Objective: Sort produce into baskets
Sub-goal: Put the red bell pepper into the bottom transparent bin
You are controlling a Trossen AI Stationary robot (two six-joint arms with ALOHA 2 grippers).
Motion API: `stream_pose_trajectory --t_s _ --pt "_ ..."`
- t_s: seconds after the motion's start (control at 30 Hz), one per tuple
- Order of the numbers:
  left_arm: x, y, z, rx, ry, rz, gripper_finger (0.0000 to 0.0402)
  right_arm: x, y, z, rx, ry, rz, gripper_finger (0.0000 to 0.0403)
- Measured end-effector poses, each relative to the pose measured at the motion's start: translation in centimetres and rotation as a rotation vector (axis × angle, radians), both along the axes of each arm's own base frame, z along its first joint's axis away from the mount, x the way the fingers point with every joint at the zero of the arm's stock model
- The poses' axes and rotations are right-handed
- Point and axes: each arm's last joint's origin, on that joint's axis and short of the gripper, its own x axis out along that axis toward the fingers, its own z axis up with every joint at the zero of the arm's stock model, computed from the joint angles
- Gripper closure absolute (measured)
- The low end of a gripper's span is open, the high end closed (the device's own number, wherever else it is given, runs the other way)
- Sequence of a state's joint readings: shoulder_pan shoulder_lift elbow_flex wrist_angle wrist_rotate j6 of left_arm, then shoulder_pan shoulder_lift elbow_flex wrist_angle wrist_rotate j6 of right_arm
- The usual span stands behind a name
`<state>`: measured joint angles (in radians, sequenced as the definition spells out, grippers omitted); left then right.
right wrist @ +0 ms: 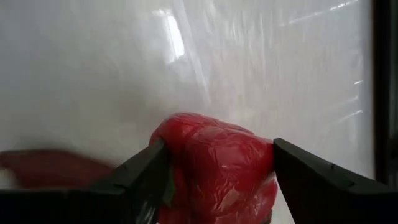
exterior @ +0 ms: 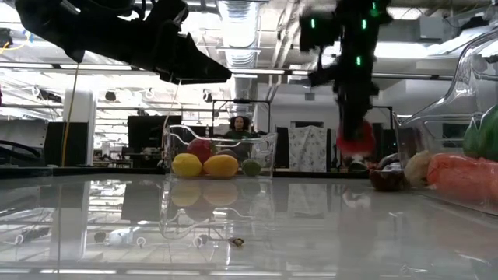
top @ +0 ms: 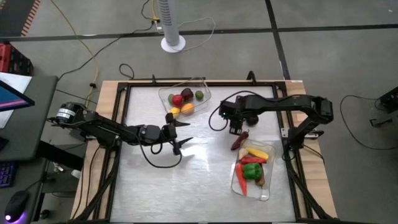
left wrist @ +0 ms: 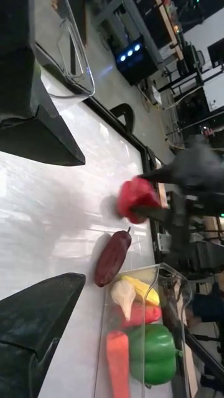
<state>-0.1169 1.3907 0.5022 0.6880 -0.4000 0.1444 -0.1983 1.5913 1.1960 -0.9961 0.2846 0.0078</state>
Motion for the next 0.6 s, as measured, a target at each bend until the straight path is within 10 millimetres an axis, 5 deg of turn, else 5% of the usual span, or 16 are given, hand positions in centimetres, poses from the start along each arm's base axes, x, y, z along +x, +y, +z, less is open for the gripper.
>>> stream_pose_trajectory --t_s 0.27,0.6 --pt "0.0 0.0 -0.1 -0.03 0.002 0.007 0.0119 0.0 6.0 6.7 0.088 -0.139 0.056 0.0111" --pt "0.0 0.1 -0.1 -0.044 -0.006 0.03 0.0119 -4.1 13.0 8.9 0.255 -0.228 -0.002 0.0111"
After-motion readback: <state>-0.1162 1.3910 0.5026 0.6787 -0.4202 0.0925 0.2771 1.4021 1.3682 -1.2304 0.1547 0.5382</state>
